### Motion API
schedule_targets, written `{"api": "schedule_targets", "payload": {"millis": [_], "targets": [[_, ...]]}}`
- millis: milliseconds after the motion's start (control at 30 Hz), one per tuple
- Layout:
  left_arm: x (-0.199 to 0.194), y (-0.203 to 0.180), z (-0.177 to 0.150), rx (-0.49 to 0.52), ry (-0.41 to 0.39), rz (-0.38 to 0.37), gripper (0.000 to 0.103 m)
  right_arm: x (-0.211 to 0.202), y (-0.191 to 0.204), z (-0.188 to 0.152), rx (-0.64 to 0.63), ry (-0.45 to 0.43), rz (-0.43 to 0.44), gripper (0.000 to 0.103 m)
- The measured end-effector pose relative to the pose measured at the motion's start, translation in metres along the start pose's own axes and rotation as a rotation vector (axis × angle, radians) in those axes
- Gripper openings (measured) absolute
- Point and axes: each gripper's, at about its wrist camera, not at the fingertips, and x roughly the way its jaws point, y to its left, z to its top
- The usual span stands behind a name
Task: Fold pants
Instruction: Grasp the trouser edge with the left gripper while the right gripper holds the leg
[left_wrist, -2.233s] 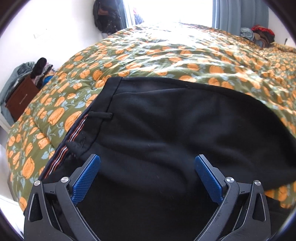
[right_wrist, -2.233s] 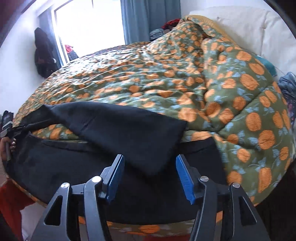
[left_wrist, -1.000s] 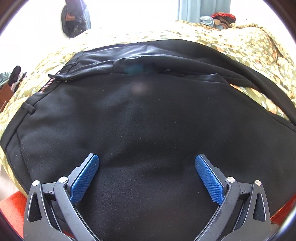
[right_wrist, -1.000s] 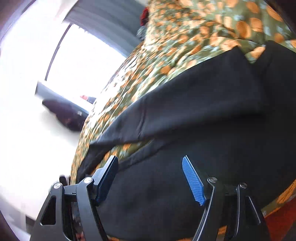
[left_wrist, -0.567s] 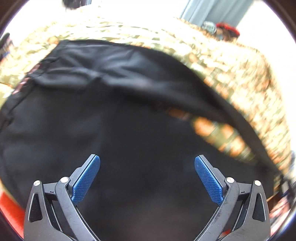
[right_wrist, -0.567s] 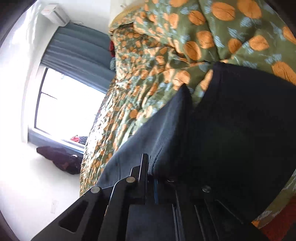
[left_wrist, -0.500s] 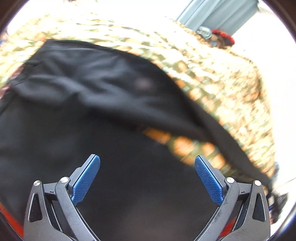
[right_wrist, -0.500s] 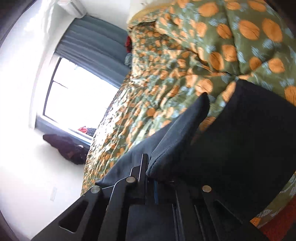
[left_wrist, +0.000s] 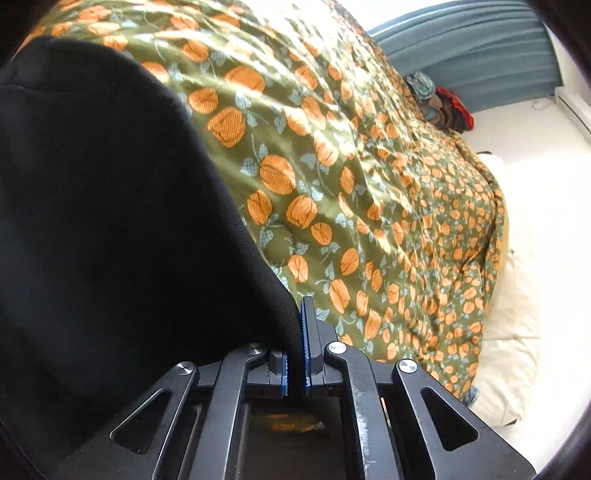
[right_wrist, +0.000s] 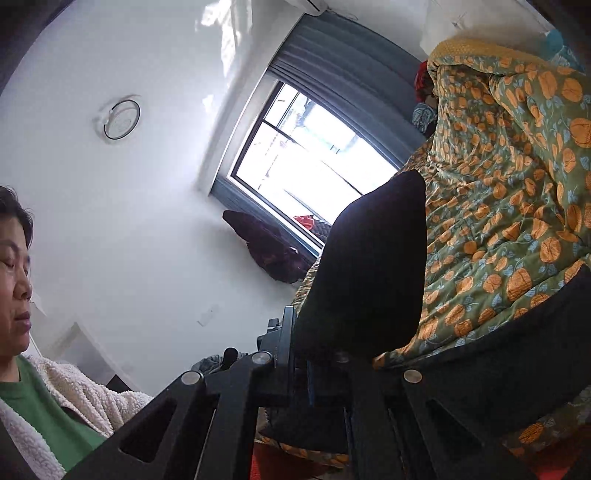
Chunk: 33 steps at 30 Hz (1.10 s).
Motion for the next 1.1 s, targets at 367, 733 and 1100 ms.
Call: {"api": "schedule_targets", "payload": {"millis": [367,733,1100], "targets": [[-0.136,0.039,-0.155,0.225,-0.193,0.111,0.007,0.031,-0.065,0.041,0.024,0.187,-0.189,0.006],[-0.063,0.059,-0.212,0.268,-0.031,0.237,0.006,0.042,-0.146,-0.03,0.04,0.509,-0.713,0.016],[-0.052,0.043,-0.225,0.341,0.009,0.245,0.007,0.0,-0.139,-0.013,0.085,0.253,-0.817,0.011]]}}
